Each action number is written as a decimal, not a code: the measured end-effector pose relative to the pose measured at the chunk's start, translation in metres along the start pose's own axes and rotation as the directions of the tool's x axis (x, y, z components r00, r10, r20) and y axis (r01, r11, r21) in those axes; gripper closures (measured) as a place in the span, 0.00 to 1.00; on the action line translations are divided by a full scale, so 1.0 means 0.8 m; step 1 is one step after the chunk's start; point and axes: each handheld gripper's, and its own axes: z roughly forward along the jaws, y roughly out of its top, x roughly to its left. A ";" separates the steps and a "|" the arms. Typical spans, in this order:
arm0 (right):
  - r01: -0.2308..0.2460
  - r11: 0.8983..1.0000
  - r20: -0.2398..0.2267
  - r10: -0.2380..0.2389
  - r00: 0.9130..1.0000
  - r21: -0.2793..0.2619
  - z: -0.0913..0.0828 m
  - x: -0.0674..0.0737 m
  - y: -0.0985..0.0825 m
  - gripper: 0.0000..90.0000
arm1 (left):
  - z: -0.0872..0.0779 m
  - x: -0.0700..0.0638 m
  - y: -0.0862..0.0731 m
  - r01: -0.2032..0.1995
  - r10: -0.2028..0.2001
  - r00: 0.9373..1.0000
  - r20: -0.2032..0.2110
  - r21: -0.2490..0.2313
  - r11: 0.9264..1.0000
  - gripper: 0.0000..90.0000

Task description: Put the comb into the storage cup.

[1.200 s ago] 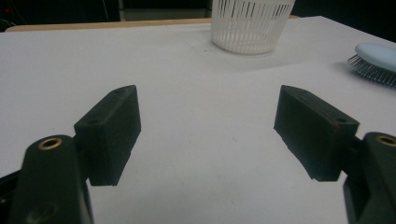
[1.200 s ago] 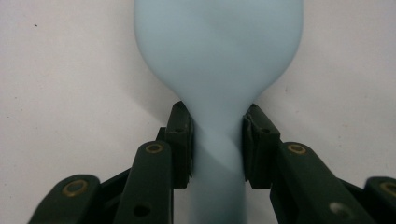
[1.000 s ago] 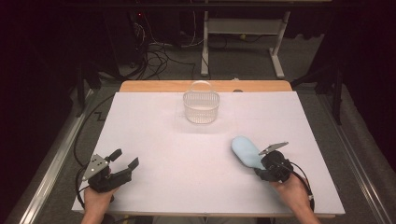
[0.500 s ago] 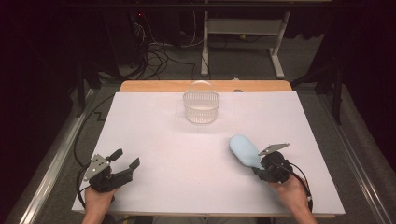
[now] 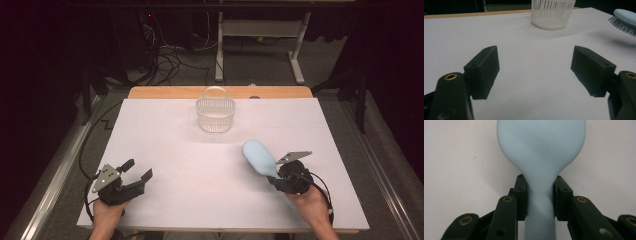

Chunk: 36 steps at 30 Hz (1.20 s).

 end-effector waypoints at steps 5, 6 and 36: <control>0.004 1.000 -0.013 -0.005 1.000 -0.015 -0.002 0.004 0.004 0.78 | 0.004 -0.008 0.005 -0.016 0.016 1.000 0.018 0.006 1.000 0.25; 0.010 1.000 -0.018 -0.010 1.000 -0.017 -0.002 0.004 0.005 0.78 | 0.004 -0.010 0.006 -0.019 0.019 1.000 0.021 0.007 1.000 0.25; 0.036 0.996 -0.084 -0.042 0.996 -0.076 -0.010 0.025 0.016 0.78 | 0.036 -0.054 0.030 -0.068 0.064 0.987 0.145 0.019 0.998 0.24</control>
